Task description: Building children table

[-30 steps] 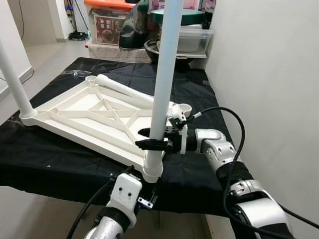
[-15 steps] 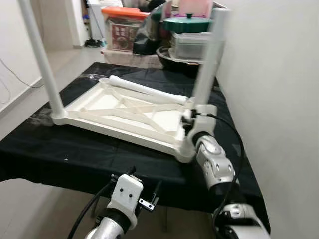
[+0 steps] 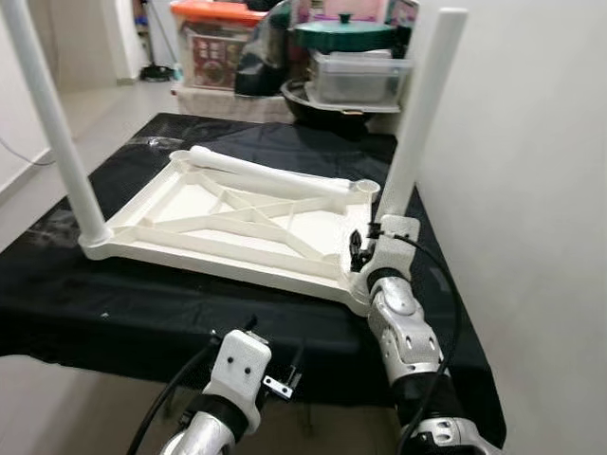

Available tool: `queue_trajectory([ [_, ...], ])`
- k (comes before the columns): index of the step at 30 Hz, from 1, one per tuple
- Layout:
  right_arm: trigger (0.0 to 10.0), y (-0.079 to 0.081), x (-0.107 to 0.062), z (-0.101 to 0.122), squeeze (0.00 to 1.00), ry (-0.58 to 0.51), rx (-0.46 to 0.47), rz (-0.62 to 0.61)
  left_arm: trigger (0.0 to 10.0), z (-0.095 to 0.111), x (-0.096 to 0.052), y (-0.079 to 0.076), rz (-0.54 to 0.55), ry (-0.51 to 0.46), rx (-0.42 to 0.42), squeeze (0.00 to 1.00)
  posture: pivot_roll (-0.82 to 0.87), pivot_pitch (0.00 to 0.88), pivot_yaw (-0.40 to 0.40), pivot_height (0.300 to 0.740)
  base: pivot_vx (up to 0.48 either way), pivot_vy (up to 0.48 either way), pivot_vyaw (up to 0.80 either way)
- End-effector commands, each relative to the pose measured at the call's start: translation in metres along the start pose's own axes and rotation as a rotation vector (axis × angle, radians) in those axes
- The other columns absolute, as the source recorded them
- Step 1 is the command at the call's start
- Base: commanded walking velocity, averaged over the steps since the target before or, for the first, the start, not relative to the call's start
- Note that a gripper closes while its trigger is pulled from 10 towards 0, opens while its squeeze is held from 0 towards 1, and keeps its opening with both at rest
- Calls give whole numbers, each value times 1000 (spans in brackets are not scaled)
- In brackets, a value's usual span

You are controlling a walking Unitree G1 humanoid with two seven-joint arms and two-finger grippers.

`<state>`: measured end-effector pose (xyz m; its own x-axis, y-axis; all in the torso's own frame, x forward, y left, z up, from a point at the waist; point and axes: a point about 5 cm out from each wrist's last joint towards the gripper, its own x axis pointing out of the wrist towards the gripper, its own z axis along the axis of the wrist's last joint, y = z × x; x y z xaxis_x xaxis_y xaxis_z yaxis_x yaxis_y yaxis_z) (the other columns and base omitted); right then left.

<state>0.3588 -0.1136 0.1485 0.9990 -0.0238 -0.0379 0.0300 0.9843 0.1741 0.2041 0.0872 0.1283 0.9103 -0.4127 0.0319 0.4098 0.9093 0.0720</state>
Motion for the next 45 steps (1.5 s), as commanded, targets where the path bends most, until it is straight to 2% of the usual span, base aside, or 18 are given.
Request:
queue_trajectory([
  [1,10000,4,10,10,0,5,88,134,10000,-2,0,0,-2,9,-5,0,104,35,-98,740,0,0,0],
  [4,10000,1,12,12,0,11,112,198,10000,-2,0,0,-2,10,-6,0,101,34,-96,740,0,0,0],
  [6,10000,-9,15,22,0,40,141,483,10000,-2,0,0,-4,9,-7,0,100,32,-96,740,0,0,0],
  [7,10000,-9,15,22,0,40,141,483,10000,-2,0,0,-4,9,-7,0,100,32,-96,740,0,0,0],
  [9,10000,-15,7,34,0,60,144,799,10000,-3,1,-1,-5,9,-5,0,107,28,-101,740,0,0,0],
  [14,10000,-13,-4,37,0,108,88,1057,10000,-3,1,-1,-7,8,-3,0,108,25,-100,740,0,0,0],
  [16,10000,-4,-13,31,0,168,2,1257,10000,-3,1,-2,-6,8,-2,0,113,24,-102,740,0,0,0],
  [24,10000,17,-19,9,0,277,-136,1429,10000,-4,0,-2,-7,11,1,0,131,13,-107,740,0,0,0],
  [25,7373,21,-20,5,0,291,-159,1452,10000,-4,0,-2,-7,12,1,0,131,13,-107,740,0,0,0],
  [26,7373,21,-20,5,0,291,-159,1452,10000,-4,0,-2,-7,12,1,0,131,13,-107,740,0,0,0],
  [27,0,24,-19,4,0,288,-168,1450,10000,-5,0,-2,-8,13,0,0,133,9,-109,740,0,0,0],
  [37,0,27,-11,6,0,194,-185,1280,10000,-5,-1,-3,-9,14,-3,0,125,7,-109,740,0,0,0],
  [39,0,12,7,4,0,145,-167,826,10000,-5,-1,-3,-10,15,-6,0,119,15,-105,740,0,0,0],
  [40,0,12,7,4,0,145,-167,826,10000,-5,-1,-3,-10,15,-6,0,119,15,-105,740,0,0,0],
  [42,0,3,13,2,0,143,-155,634,10000,-5,-1,-3,-11,16,-7,0,117,16,-105,740,0,0,0],
  [43,0,-11,16,-1,0,142,-138,384,10000,-5,-1,-2,-12,16,-7,0,114,18,-100,740,0,0,0],
  [44,0,-11,16,-1,0,142,-138,384,10000,-5,-1,-2,-12,16,-7,0,114,18,-100,740,0,0,0],
  [45,0,-26,15,-5,0,142,-108,162,10000,-5,0,-2,-11,18,-7,0,111,19,-99,740,0,0,0],
])
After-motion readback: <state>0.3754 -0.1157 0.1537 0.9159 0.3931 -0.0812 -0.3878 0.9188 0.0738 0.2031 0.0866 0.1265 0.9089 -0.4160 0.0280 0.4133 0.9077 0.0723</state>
